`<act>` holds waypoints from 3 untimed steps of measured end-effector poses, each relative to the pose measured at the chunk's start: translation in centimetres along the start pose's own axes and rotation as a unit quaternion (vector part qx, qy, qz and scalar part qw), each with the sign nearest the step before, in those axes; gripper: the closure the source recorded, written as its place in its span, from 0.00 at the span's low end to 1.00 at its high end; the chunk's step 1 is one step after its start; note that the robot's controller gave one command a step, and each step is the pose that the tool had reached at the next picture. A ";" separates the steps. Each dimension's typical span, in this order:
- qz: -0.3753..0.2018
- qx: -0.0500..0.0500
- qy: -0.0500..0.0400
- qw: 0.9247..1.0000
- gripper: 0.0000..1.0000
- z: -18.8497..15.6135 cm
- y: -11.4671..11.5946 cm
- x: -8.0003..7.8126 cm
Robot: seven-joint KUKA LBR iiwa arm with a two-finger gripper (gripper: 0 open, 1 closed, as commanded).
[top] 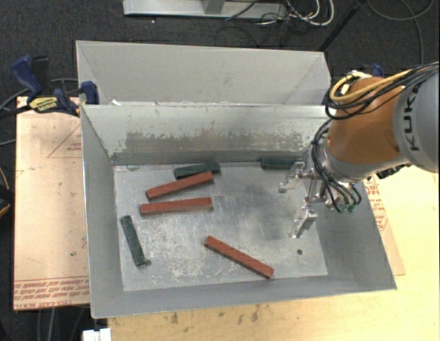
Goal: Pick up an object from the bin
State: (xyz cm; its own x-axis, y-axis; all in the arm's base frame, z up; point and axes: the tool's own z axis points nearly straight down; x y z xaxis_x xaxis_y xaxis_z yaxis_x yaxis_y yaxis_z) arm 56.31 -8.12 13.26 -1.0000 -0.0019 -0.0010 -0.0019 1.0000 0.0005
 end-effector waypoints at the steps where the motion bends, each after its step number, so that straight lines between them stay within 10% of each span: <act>1: 0.000 0.000 0.000 1.000 0.00 0.0 0.0 0.0; 3: -0.035 -0.001 0.000 0.999 0.00 2.6 6.2 5.1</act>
Offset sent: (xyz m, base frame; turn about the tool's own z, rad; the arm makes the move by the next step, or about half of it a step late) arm -0.0396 0.0973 -0.0490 -0.2479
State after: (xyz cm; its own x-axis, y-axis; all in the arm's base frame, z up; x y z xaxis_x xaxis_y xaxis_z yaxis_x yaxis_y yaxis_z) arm 51.17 -1.95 10.64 -0.9974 -0.0719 -0.0005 -0.0719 0.9974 0.0018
